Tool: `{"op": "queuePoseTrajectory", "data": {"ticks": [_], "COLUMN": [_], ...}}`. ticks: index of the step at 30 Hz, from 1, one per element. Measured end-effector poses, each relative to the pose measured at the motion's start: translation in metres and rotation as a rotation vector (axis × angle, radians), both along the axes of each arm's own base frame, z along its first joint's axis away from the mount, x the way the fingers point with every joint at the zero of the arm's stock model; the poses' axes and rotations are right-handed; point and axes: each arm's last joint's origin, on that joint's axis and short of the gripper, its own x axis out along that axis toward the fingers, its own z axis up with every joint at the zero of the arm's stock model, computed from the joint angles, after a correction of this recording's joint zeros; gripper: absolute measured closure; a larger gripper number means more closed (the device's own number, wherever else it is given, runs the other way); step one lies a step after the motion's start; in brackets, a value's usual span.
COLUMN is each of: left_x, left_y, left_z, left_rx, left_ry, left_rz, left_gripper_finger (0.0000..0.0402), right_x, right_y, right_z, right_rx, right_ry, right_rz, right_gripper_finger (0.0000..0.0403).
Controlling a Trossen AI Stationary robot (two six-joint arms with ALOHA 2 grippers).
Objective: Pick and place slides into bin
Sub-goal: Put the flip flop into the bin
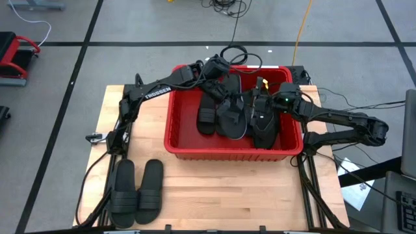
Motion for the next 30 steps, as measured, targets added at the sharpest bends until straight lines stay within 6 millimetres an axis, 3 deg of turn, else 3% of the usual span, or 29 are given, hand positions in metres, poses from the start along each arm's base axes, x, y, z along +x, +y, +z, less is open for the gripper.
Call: {"op": "queuePoseTrajectory", "data": {"ticks": [3, 8, 16, 30], "left_x": [0.0, 0.0, 0.001, 0.0], "left_y": [-0.001, 0.0, 0.002, 0.003], "left_z": [0.0, 0.0, -0.001, -0.001], "left_rx": [-0.007, -0.008, 0.074, 0.075], "left_ry": [-0.002, 0.002, 0.004, -0.01], "left_rz": [-0.01, -0.009, 0.058, 0.032], "left_gripper_finger": [0.0401, 0.0401, 0.0376, 0.0247], "right_x": [0.004, 0.005, -0.01, -0.032], "right_y": [-0.001, -0.002, 0.002, 0.005], "right_z": [-0.002, -0.006, -0.004, -0.019], "right_rx": [0.034, 0.098, 0.041, -0.052], "right_ry": [-0.006, 0.011, 0.088, 0.331], "right_rz": [0.001, 0.0, -0.087, -0.174], "right_gripper_finger": [0.0314, 0.0393, 0.0401, 0.0402]}}
